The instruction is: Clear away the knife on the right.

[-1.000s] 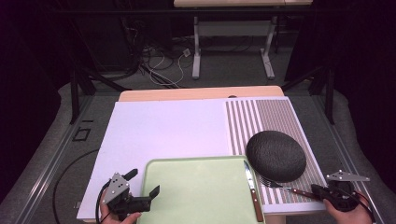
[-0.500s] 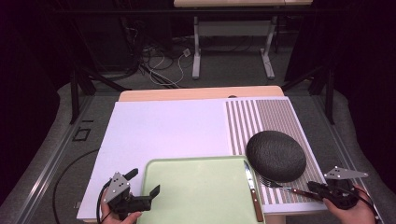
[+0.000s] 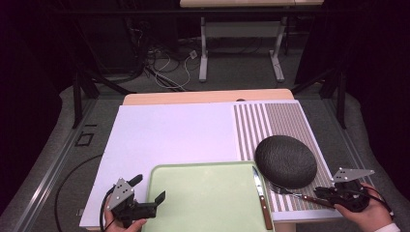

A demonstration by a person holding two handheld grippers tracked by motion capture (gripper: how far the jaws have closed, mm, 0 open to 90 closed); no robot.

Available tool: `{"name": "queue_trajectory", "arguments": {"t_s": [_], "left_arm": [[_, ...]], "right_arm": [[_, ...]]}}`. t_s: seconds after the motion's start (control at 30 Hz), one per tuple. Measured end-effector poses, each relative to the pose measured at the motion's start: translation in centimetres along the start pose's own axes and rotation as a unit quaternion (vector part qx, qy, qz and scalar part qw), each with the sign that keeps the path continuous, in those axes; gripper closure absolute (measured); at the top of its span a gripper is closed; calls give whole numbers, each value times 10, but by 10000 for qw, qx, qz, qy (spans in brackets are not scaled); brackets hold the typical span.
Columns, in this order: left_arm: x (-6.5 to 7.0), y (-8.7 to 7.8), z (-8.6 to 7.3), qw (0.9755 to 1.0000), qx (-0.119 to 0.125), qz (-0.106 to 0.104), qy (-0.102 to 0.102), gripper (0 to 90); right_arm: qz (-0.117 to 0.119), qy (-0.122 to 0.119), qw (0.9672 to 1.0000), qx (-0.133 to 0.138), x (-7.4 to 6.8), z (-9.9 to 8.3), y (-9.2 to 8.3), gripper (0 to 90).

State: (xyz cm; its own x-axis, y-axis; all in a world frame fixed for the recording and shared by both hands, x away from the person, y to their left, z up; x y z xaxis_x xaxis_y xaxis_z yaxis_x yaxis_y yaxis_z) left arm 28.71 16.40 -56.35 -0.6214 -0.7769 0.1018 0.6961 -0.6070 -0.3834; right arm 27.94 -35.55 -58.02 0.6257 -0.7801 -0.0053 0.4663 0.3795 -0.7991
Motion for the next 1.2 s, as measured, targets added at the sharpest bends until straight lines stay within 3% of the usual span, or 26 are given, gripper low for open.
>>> {"name": "queue_trajectory", "arguments": {"t_s": [0.13,0.17,0.2,0.33,0.53,0.63,0.83,0.9,1.07,1.2], "left_arm": [[0,1,0,10000,-7,2,5,7],[0,1,0,10000,-4,8,5,7],[0,1,0,10000,-4,8,5,7],[0,0,0,10000,-15,12,15,7],[0,0,0,10000,-20,7,30,7],[0,0,0,10000,-18,9,34,7],[0,0,0,10000,-20,9,32,7],[0,0,-1,10000,-20,8,32,7],[0,0,-1,10000,-21,4,36,7],[1,0,0,10000,-18,1,39,7]], "right_arm": [[42,-211,9997,-138,-3,-1,-1,792],[54,-289,9992,-287,-4,-2,-2,783],[119,-372,9991,-166,-6,0,0,774],[85,-591,9977,-328,-5,2,-3,736],[84,-688,9970,-339,-6,8,-3,658],[66,-842,9950,-528,-5,10,-5,596],[-73,-971,9938,-529,-2,18,-3,505],[-239,-1095,9916,-639,2,19,-3,464],[-217,-1229,9900,-658,1,26,0,394],[-255,-1435,9857,-842,0,27,2,359]]}}
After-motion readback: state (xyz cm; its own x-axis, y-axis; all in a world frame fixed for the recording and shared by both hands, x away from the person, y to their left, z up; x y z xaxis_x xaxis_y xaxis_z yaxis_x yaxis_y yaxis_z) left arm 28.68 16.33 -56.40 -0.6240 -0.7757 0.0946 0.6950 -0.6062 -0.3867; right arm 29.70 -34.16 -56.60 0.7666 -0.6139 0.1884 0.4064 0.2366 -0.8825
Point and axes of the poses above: each handheld gripper's, and its own axes: y roughly forward along the jaws, z roughly out of its top, x roughly to its right, the point moved 9 cm from there along y, roughly forward along the jaws, and after that the axes turned 1 degree about -z, right-handed, at the moved point
